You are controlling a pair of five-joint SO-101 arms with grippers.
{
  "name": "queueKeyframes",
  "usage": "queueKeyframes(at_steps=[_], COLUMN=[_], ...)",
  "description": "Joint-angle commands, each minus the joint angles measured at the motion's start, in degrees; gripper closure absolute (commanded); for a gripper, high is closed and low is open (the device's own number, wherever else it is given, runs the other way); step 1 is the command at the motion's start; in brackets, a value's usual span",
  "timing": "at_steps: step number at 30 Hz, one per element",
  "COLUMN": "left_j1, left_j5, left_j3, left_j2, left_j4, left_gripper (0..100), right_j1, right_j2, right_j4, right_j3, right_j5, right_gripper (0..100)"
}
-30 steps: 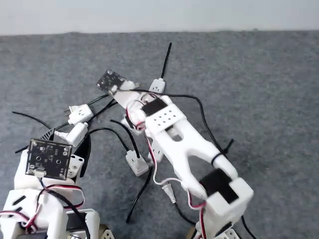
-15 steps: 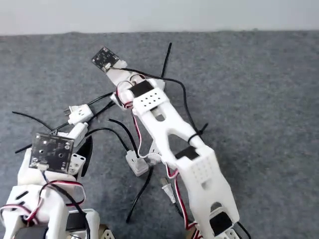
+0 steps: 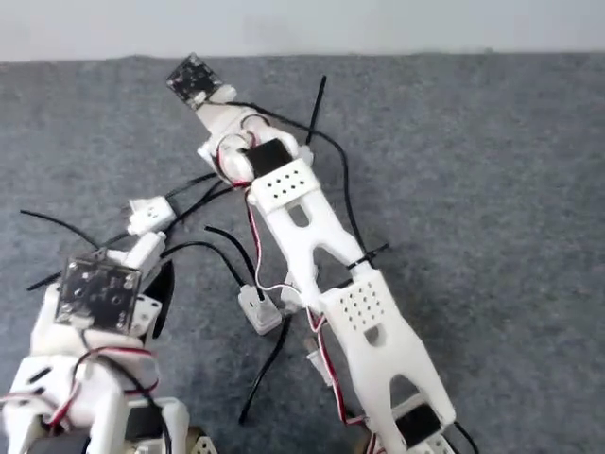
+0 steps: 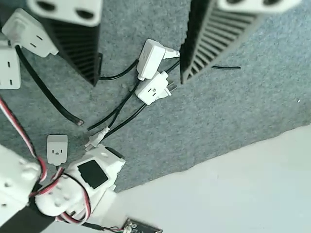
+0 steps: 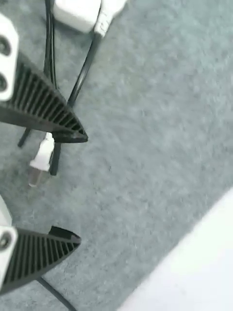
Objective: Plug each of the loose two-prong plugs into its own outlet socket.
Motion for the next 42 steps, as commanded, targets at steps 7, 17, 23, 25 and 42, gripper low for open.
queueKeyframes(at_steps=[7, 17, 23, 25, 42], left_j1=[-0.35, -0.26, -0.35, -0.26, -0.18], left_j5=[-0.79, -0.88, -0.88, -0.88, -0.88], left_j3=[-0.48, -0.57, -0.75, -0.75, -0.84], left_j2=[0.70, 0.70, 0.70, 0.70, 0.70], left_j4=[-1.32, -0.44, -0.44, -0.44, -0.97], left_gripper=[74, 74, 74, 74, 74], right_j1=[2.33, 2.42, 2.42, 2.68, 4.18], right_j2=[4.44, 4.53, 3.47, 2.86, -11.82], right_j4=[1.27, 1.27, 5.85, 10.33, 30.11], right_j3=[-9.32, -9.49, -12.04, -16.00, -22.33], right_j5=[-3.34, -6.15, -6.33, -6.24, -6.51], right_gripper=[72.2, 72.2, 75.1, 74.0, 66.7])
